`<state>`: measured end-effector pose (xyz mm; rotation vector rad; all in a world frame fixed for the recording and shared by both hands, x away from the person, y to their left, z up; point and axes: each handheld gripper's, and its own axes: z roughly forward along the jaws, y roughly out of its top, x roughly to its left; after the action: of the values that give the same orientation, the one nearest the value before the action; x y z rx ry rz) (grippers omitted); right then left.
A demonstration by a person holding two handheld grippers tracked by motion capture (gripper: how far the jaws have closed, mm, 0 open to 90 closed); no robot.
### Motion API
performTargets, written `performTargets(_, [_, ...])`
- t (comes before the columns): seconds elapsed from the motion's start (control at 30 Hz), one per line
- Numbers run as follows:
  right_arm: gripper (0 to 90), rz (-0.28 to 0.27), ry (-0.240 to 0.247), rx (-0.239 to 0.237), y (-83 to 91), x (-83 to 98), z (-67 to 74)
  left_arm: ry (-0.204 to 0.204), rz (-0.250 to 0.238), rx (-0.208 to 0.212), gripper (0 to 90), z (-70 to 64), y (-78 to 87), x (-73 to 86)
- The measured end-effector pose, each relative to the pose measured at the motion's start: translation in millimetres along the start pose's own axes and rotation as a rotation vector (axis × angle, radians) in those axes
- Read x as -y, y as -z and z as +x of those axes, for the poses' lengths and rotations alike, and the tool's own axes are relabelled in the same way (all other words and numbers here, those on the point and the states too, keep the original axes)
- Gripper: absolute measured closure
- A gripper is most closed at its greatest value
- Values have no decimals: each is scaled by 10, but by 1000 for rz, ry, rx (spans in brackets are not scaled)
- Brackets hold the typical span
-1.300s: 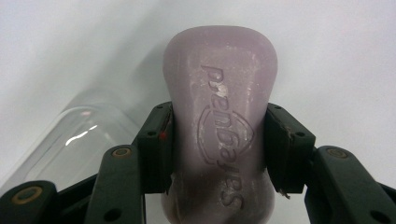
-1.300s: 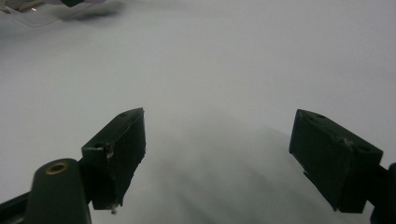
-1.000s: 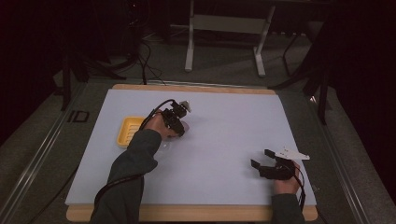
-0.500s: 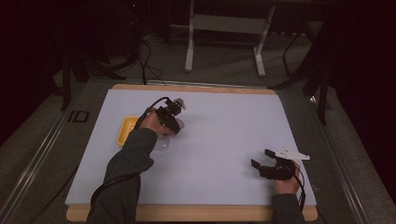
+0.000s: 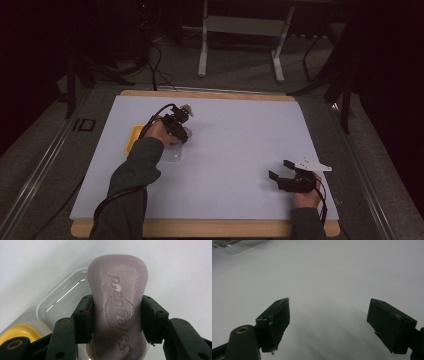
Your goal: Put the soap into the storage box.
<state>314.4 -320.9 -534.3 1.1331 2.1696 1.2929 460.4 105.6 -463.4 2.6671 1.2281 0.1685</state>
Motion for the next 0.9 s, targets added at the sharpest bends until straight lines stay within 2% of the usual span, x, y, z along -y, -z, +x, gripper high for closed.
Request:
performTargets(0.47, [181,0,2,1,0,0,1,38,8,-3,497,103,-13,103])
performTargets(0.9, [182,2,3,2,-1,0,4,47,8,-7,497,158,30,150])
